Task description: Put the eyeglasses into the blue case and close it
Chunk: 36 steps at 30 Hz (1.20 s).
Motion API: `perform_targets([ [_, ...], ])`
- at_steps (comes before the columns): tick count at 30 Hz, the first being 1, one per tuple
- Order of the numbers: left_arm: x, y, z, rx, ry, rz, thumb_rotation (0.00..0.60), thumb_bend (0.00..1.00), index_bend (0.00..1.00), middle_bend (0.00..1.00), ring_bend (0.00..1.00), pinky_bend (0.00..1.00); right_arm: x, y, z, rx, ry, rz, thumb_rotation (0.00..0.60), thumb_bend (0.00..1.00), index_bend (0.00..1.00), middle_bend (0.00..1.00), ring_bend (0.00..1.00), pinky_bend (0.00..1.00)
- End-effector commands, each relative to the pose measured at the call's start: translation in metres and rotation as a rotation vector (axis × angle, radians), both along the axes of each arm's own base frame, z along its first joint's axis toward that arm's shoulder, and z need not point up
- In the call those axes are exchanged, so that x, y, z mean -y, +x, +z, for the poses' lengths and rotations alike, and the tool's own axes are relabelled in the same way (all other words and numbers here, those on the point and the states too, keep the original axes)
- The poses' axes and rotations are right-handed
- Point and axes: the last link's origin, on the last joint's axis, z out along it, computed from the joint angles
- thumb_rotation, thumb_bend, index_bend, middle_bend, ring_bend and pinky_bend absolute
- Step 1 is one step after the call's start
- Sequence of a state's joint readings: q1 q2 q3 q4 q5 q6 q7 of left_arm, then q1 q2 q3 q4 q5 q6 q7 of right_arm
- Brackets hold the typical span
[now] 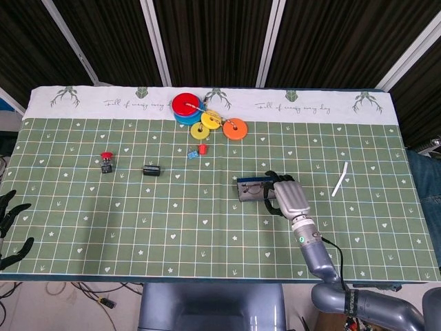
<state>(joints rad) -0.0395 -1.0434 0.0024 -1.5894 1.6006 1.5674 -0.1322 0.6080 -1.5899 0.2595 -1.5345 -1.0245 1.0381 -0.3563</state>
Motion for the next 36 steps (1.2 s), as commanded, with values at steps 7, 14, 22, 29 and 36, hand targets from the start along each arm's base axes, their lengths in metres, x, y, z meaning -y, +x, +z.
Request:
perform_targets([
  [7, 0.000, 0.000, 0.001, 0.002, 0.002, 0.002, 0.600, 0.31, 0.20, 0.00, 0.00, 0.00, 0.012, 0.015, -0.003, -0.019, 0.073, -0.010, 0.600, 0.52, 0.76, 0.17, 0.26, 0.23],
  [14, -0.001, -0.001, 0.001, 0.002, 0.002, 0.004, 0.600, 0.31, 0.20, 0.00, 0.00, 0.00, 0.027, 0.026, -0.008, -0.043, 0.091, -0.012, 0.600, 0.52, 0.76, 0.17, 0.26, 0.23],
  [22, -0.001, -0.001, 0.002, 0.004, 0.004, 0.004, 0.600, 0.31, 0.20, 0.00, 0.00, 0.00, 0.044, 0.028, -0.016, -0.051, 0.110, -0.064, 0.600, 0.52, 0.77, 0.17, 0.26, 0.23],
  [29, -0.001, -0.001, 0.002, 0.000, 0.001, 0.006, 0.600, 0.31, 0.20, 0.00, 0.00, 0.00, 0.057, 0.027, -0.018, -0.060, 0.107, -0.083, 0.600, 0.52, 0.77, 0.17, 0.26, 0.23],
  [36, -0.001, -0.001, 0.001, 0.000, 0.002, 0.006, 0.600, 0.31, 0.20, 0.00, 0.00, 0.00, 0.065, 0.028, -0.017, -0.048, 0.107, -0.105, 0.600, 0.52, 0.77, 0.17, 0.26, 0.23],
])
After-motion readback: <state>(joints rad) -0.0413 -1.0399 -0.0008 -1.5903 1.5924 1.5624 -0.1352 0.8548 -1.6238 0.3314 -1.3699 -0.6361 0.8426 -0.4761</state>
